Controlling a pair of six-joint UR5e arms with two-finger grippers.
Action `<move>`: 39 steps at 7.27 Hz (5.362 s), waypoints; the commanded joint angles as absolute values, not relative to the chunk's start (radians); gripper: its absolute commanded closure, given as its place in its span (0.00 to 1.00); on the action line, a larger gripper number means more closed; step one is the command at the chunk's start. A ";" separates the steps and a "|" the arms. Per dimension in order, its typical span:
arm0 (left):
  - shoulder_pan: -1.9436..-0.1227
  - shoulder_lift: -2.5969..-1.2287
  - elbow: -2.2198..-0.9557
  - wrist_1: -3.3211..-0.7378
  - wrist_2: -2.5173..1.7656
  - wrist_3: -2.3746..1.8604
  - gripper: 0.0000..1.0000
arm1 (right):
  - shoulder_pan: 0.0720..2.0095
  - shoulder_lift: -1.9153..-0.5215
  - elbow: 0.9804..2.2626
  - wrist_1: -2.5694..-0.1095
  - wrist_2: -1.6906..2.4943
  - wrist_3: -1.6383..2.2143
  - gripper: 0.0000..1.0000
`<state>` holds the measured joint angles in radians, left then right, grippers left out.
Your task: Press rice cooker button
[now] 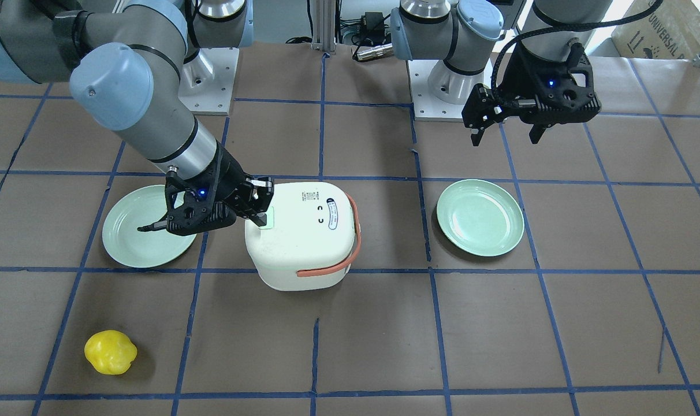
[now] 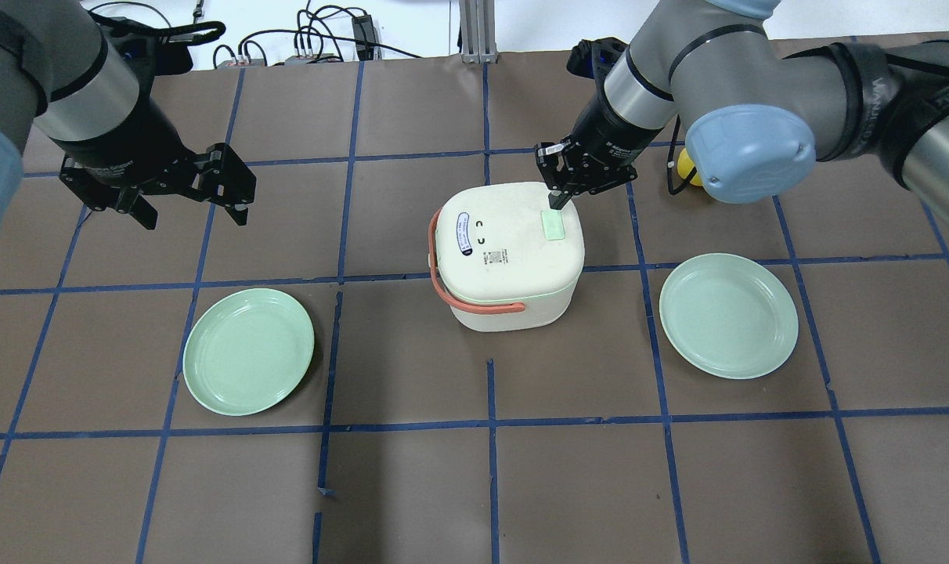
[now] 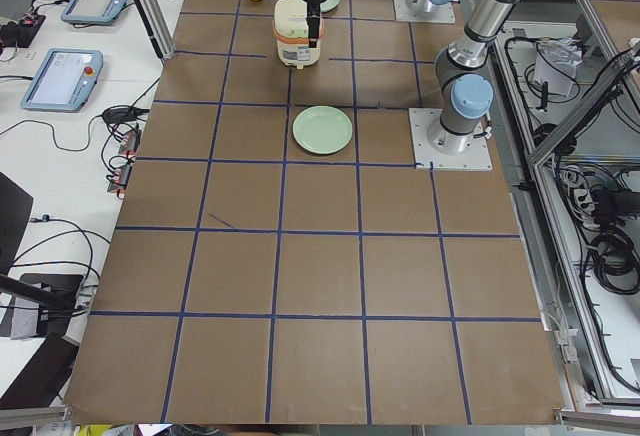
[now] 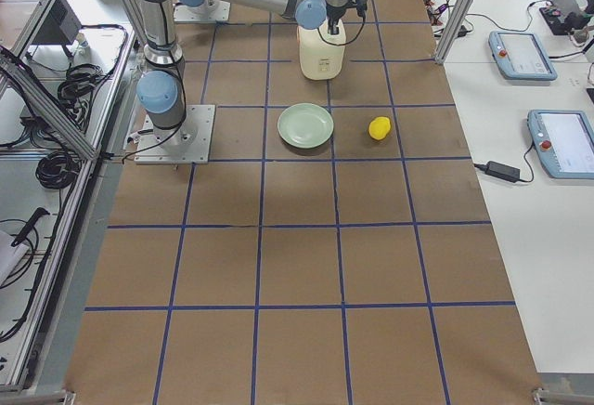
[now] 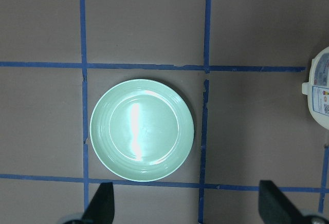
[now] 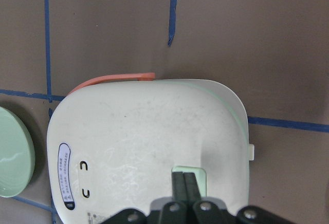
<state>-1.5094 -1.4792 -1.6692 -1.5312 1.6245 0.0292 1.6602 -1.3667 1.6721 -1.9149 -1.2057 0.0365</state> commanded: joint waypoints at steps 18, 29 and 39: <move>-1.509 -1.479 -1.669 -1.532 1.624 0.029 0.00 | 1.661 -1.419 1.746 -2.016 -1.296 0.047 0.28; -1.509 -1.480 -1.669 -1.531 1.624 0.029 0.00 | 1.520 -1.655 1.663 -1.581 -1.479 0.060 0.06; -1.509 -1.480 -1.669 -1.532 1.624 0.029 0.00 | 1.529 -1.580 1.579 -1.641 -1.489 0.066 0.02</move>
<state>-1.5094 -1.4791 -1.6694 -1.5318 1.6245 0.0292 1.5243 -1.6169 1.6313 -1.6479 -1.4873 0.0658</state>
